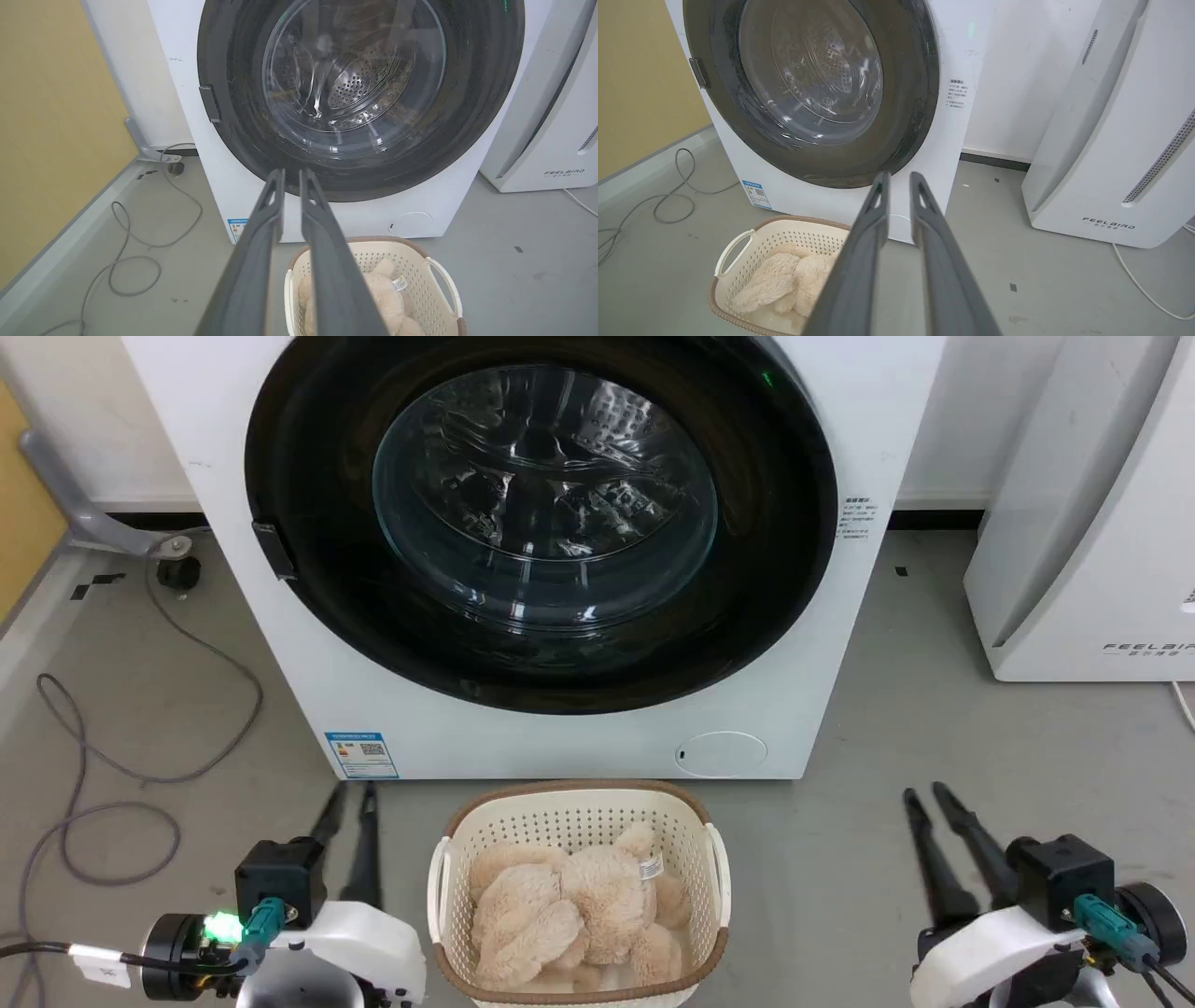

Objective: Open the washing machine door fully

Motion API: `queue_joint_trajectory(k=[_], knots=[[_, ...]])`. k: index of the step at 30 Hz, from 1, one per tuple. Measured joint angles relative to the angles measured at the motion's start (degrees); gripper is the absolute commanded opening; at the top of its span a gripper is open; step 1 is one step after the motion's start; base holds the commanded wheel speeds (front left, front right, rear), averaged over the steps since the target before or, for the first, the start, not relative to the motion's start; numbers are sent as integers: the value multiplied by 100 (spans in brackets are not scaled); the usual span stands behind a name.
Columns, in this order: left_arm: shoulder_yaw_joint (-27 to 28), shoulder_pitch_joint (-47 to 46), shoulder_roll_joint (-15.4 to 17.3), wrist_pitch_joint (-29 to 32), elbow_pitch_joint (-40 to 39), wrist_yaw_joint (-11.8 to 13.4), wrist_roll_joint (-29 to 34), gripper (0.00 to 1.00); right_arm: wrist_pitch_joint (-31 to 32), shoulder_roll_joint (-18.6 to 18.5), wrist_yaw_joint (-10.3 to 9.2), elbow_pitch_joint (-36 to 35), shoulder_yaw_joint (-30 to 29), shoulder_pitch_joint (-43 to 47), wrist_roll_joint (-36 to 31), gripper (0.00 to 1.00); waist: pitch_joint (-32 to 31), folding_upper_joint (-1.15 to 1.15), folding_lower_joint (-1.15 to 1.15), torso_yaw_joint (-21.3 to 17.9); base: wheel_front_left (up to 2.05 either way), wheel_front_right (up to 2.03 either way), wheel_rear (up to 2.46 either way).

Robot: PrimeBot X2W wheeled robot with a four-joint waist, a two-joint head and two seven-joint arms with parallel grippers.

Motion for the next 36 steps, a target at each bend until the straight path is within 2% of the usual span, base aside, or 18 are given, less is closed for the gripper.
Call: queue_joint_trajectory(k=[17, 18, 19, 25, 36], knots=[[-152, -3, -1, -148, 137, 23, -105, 100, -118, 0, 0, 169, -51, 0, 56, 100, -11, 0, 0, -15, 0, 0, 0], [-164, -4, -1, -155, 145, 23, -114, 100, -124, 0, 0, 180, -52, 0, 60, 3, -11, 0, 0, -15, 0, 0, 0], [-175, -4, -1, -157, 152, 23, -126, 100, -141, 0, 0, 190, -53, 0, 62, 0, -11, 0, 0, -14, 0, 0, 0], [-252, -7, -1, -248, 189, 57, -186, 100, -212, 0, 0, 241, -71, 0, 230, 0, -6, 0, 0, -15, 0, 0, 0], [-349, -18, -1, -381, 231, 110, -299, 100, -271, -1, -1, 348, -47, -58, 2136, 0, 17, 0, 0, -32, 0, 0, 0]])
